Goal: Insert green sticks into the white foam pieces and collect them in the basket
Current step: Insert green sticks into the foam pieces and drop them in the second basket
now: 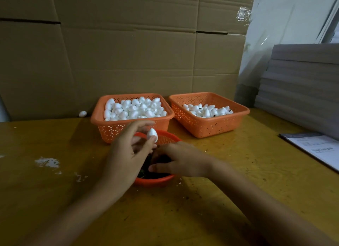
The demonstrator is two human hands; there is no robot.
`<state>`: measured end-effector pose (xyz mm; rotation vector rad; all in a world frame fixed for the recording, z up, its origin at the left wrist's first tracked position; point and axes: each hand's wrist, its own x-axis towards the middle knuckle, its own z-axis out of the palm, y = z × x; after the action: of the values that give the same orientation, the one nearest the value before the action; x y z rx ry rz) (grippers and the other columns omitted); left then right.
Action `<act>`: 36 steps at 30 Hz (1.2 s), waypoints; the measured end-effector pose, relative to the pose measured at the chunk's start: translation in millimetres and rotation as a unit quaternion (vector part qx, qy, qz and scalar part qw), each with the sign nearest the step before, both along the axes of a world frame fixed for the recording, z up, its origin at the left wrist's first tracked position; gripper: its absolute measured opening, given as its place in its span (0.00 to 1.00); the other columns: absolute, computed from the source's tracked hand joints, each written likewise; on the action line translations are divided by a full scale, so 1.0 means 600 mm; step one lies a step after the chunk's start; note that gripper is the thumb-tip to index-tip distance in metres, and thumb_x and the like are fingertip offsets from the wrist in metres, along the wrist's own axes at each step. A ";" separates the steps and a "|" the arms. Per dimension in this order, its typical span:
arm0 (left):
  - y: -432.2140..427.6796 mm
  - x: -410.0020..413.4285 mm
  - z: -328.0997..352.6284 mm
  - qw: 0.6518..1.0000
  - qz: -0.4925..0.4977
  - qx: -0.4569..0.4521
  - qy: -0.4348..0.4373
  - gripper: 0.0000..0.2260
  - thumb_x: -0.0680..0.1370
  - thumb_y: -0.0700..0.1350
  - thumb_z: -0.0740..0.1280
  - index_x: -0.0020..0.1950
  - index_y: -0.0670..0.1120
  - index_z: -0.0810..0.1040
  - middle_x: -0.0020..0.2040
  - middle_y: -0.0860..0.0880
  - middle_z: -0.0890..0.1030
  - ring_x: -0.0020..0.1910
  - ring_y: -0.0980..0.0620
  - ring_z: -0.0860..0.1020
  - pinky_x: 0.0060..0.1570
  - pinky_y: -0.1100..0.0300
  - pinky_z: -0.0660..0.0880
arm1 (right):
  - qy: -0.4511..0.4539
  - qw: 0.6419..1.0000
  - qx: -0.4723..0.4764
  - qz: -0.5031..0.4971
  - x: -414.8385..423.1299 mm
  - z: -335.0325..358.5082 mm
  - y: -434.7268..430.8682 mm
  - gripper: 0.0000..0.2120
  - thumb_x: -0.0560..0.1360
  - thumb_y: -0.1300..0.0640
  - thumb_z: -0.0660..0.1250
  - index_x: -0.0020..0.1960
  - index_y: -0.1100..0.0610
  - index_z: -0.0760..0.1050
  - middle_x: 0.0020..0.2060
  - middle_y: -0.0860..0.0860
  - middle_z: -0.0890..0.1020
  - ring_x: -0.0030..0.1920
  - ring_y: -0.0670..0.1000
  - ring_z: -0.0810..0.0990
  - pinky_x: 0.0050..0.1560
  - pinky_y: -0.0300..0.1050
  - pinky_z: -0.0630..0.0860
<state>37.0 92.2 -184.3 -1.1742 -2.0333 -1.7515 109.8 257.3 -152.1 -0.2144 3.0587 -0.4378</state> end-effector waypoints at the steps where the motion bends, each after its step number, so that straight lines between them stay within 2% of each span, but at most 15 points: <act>1: -0.003 0.001 -0.003 1.000 0.009 -0.004 0.010 0.15 0.81 0.46 0.70 0.68 0.54 0.77 0.56 0.58 0.81 0.49 0.55 0.86 0.47 0.57 0.84 | 0.001 1.000 -0.014 -0.001 0.000 0.000 0.001 0.15 0.82 0.42 0.66 0.59 0.51 0.82 0.52 0.49 0.86 0.51 0.50 0.82 0.53 0.53 0.77; 4: -0.007 0.003 -0.008 0.999 0.027 -0.007 0.037 0.17 0.81 0.47 0.70 0.69 0.55 0.75 0.57 0.56 0.80 0.50 0.56 0.86 0.46 0.54 0.85 | 0.015 0.998 -0.056 0.004 0.000 0.002 0.006 0.09 0.81 0.47 0.71 0.58 0.49 0.82 0.52 0.46 0.84 0.52 0.46 0.80 0.52 0.47 0.76; 8: -0.009 0.003 -0.012 0.998 0.040 0.010 0.051 0.10 0.81 0.45 0.71 0.62 0.50 0.81 0.58 0.55 0.79 0.52 0.52 0.86 0.47 0.52 0.85 | 0.049 0.995 -0.086 0.016 0.000 -0.003 0.009 0.07 0.78 0.50 0.74 0.55 0.50 0.84 0.51 0.43 0.85 0.49 0.40 0.78 0.52 0.40 0.75; 11: -0.011 0.005 -0.010 0.999 0.022 0.019 0.028 0.08 0.81 0.47 0.71 0.60 0.54 0.82 0.56 0.55 0.82 0.49 0.53 0.86 0.46 0.59 0.84 | 0.077 0.990 -0.119 0.023 -0.001 -0.007 0.013 0.05 0.77 0.50 0.76 0.51 0.50 0.85 0.50 0.42 0.85 0.51 0.41 0.80 0.55 0.44 0.76; 14: -0.014 0.007 -0.008 0.999 0.002 0.046 -0.007 0.11 0.82 0.47 0.70 0.63 0.57 0.80 0.54 0.52 0.85 0.47 0.52 0.87 0.45 0.62 0.83 | 0.096 0.982 -0.162 0.026 -0.001 -0.010 0.018 0.05 0.76 0.52 0.77 0.48 0.51 0.85 0.49 0.44 0.85 0.52 0.42 0.81 0.57 0.48 0.76; 17: -0.013 0.009 -0.004 0.996 -0.008 0.076 -0.039 0.15 0.82 0.43 0.70 0.66 0.56 0.78 0.56 0.57 0.84 0.49 0.52 0.87 0.44 0.66 0.81 | 0.091 0.975 -0.198 0.026 -0.004 -0.012 0.021 0.04 0.76 0.53 0.77 0.49 0.53 0.85 0.48 0.45 0.86 0.52 0.44 0.82 0.58 0.52 0.78; 21: -0.015 0.006 -0.005 0.997 -0.013 0.064 -0.046 0.09 0.81 0.43 0.71 0.61 0.50 0.81 0.52 0.52 0.87 0.47 0.50 0.87 0.45 0.63 0.82 | 0.085 0.967 -0.240 0.031 -0.005 -0.012 0.027 0.04 0.78 0.57 0.76 0.50 0.57 0.84 0.46 0.48 0.87 0.49 0.46 0.85 0.58 0.52 0.81; 25: -0.016 0.005 -0.002 0.995 -0.023 0.073 -0.057 0.07 0.79 0.44 0.73 0.57 0.51 0.82 0.54 0.47 0.86 0.44 0.49 0.87 0.45 0.61 0.82 | 0.083 0.961 -0.262 0.035 -0.005 -0.012 0.028 0.05 0.79 0.59 0.73 0.51 0.61 0.83 0.44 0.53 0.87 0.48 0.50 0.86 0.59 0.55 0.81; 29: -0.016 0.006 0.001 0.996 -0.027 0.071 -0.055 0.07 0.78 0.44 0.73 0.56 0.50 0.83 0.58 0.46 0.82 0.48 0.49 0.87 0.44 0.62 0.82 | 0.083 0.962 -0.260 0.031 -0.005 -0.012 0.028 0.05 0.79 0.58 0.74 0.51 0.60 0.83 0.44 0.51 0.88 0.48 0.48 0.86 0.60 0.56 0.80; 36: -0.014 0.005 0.000 0.997 -0.016 0.050 -0.048 0.07 0.79 0.41 0.73 0.55 0.49 0.83 0.58 0.48 0.81 0.49 0.49 0.86 0.43 0.61 0.82 | 0.079 0.965 -0.249 0.016 -0.005 -0.013 0.026 0.04 0.78 0.56 0.75 0.50 0.56 0.85 0.44 0.48 0.88 0.49 0.47 0.86 0.60 0.59 0.79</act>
<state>39.9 83.7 -184.6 -1.1190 -1.9622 -1.9362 106.6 273.1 -160.1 -0.3255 3.0251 -1.2390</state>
